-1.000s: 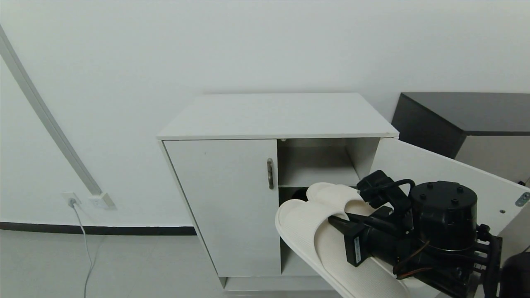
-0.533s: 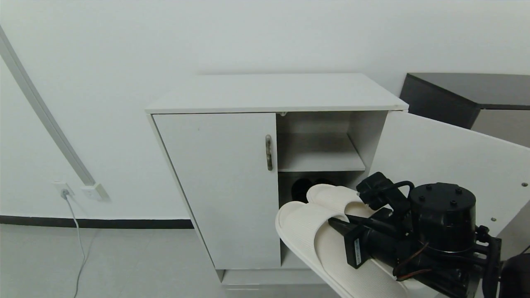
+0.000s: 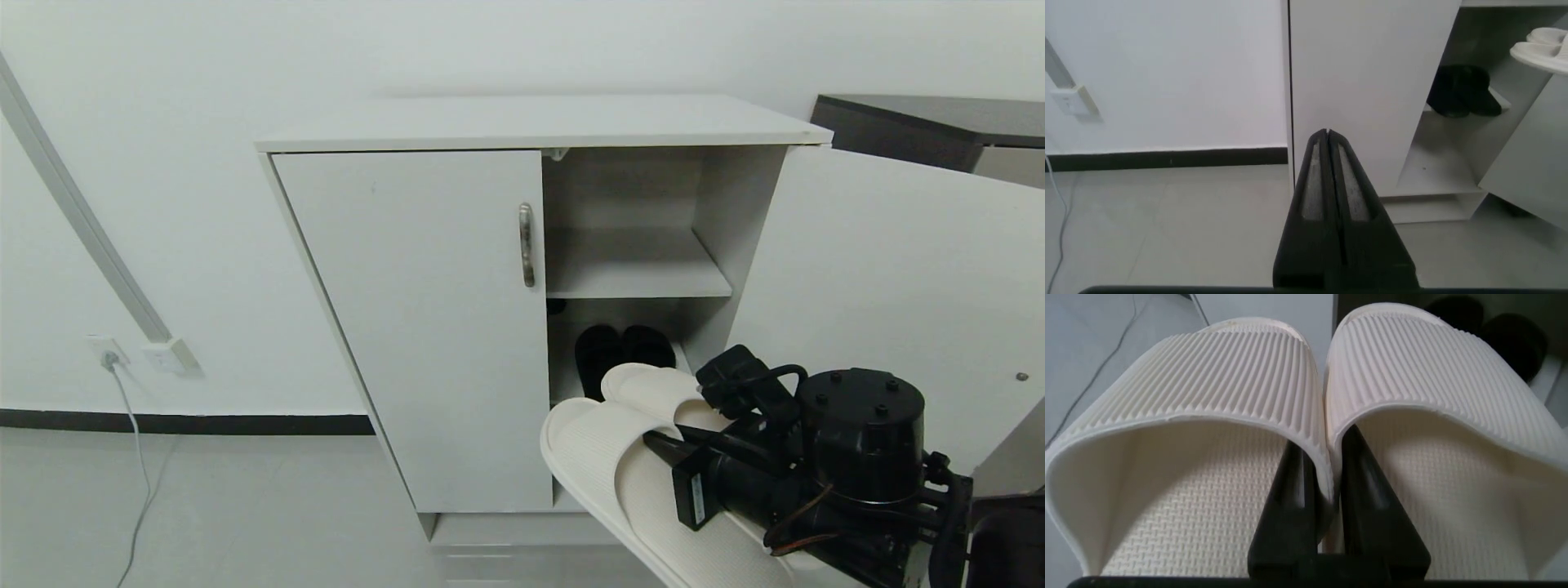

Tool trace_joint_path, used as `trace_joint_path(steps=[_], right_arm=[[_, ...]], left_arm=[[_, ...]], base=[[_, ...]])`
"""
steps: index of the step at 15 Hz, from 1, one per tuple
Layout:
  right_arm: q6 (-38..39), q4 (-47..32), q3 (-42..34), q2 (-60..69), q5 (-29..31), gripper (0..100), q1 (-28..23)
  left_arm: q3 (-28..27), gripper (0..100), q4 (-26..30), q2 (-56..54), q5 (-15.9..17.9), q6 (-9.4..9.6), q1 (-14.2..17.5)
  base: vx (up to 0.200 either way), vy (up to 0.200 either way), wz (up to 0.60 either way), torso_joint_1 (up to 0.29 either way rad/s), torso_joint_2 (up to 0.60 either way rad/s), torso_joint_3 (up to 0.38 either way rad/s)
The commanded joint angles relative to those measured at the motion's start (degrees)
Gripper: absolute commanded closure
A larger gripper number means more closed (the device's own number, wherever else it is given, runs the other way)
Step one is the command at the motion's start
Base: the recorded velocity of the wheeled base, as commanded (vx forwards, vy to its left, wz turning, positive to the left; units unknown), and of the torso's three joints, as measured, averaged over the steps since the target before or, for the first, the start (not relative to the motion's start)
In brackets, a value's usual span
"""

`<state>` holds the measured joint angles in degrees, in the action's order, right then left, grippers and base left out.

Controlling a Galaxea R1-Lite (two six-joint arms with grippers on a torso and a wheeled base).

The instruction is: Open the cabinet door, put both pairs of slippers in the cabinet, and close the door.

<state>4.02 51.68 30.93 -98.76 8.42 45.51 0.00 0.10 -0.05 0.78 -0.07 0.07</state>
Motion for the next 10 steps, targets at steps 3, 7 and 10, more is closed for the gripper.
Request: trace_joint_path(steps=[3, 7, 10], right_arm=[[0.02, 0.0, -0.08, -0.21, 0.01, 100, 0.02], [-0.07, 0.09, -0.17, -0.12, 0.01, 100, -0.07], [-1.21, 0.27, -0.34, -0.03, 0.01, 100, -0.07]], left_arm=[[0.0, 100, -0.01, 0.05, 0.01, 0.07, 0.01], [0.0, 100, -0.01, 0.05, 0.01, -0.01, 0.01], [0.0, 100, -0.01, 0.05, 0.01, -0.01, 0.01]], base=[[0.0, 0.0, 0.0, -0.014, 0.39, 0.383], [0.0, 0.0, 0.0, -0.001, 0.08, 0.084], [0.0, 0.0, 0.0, 0.0, 0.0, 0.0]])
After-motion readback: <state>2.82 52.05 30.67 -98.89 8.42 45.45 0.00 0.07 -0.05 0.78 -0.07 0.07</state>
